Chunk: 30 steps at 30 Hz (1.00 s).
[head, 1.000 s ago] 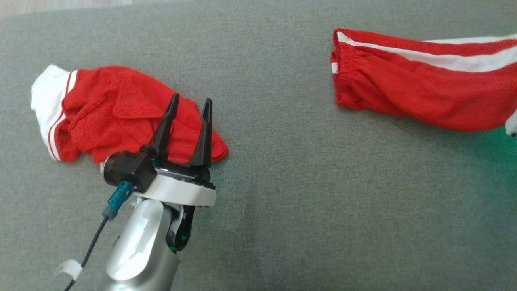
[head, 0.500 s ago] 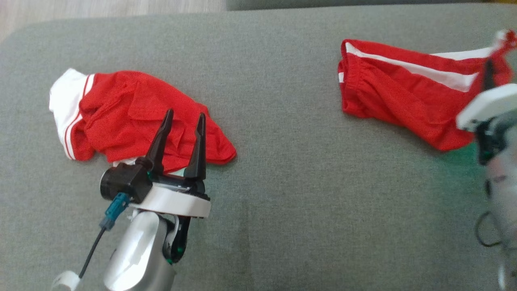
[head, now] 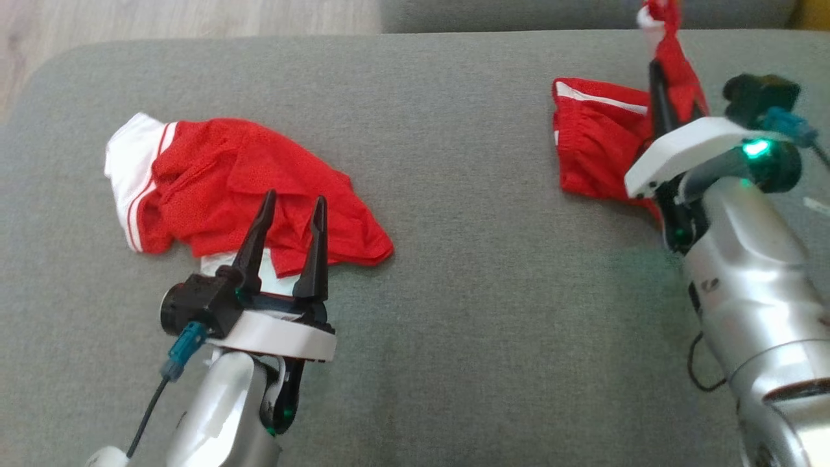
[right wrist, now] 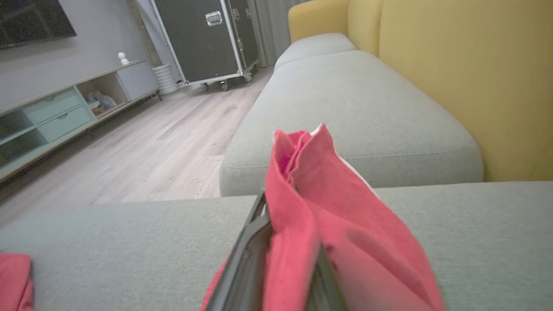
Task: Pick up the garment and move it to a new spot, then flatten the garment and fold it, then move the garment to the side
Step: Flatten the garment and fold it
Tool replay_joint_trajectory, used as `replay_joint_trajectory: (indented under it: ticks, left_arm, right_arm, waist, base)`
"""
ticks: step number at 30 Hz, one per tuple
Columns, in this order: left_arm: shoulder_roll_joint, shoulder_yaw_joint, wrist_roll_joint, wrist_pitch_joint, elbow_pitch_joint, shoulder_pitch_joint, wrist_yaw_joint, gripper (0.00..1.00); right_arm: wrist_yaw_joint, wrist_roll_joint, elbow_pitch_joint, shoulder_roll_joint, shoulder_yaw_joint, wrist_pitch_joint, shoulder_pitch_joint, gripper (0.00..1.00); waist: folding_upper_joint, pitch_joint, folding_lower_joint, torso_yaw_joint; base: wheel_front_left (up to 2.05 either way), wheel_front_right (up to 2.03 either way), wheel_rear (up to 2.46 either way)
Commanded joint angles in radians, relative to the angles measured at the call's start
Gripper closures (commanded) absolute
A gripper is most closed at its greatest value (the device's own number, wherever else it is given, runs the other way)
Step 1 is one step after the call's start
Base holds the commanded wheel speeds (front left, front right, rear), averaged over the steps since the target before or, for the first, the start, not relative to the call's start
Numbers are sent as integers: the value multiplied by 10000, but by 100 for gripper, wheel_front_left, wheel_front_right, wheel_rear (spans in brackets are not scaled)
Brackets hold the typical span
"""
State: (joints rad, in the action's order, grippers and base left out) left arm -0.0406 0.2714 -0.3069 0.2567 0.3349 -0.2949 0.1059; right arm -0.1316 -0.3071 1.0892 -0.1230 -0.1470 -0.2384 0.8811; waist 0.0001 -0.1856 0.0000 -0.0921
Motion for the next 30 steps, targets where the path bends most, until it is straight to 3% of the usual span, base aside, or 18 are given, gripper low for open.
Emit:
replay_joint_trajectory:
  ticks: [1,16,17,18,23,30]
  left_arm:
    - [-97,-286,31,51,-319,-130,50,0]
    - [-97,-188,-45,51,-241,-61,-23,0]
    - [-97,-198,-51,51,-240,-49,-30,0]
    - [-97,-211,-57,51,-237,-39,-37,0]
    - [-97,-348,-41,51,-310,21,-61,0]
    - [-99,-777,43,51,-672,-54,-76,0]
  right_arm:
    - [9,-91,-326,213,-333,-132,-80,100]
    - [9,-629,527,574,-2869,159,-647,100]
    - [9,-698,524,598,-3039,159,-696,26]
    - [9,-819,479,624,-3195,154,-751,0]
    - [9,-1576,-229,613,-3896,-8,-732,0]
    - [9,-2257,-1687,-614,-3544,-201,-534,0]
  waist:
    - [-1,-38,0,-97]
    - [-1,-13,0,-447]
    - [-1,19,0,-392]
    - [-1,60,0,-320]
    - [-1,344,0,319]
    - [-1,627,0,1298]
  base:
    - [0,0,0]
    - [0,0,0]
    - [0,0,0]
    - [0,0,0]
    - [0,0,0]
    - [0,0,0]
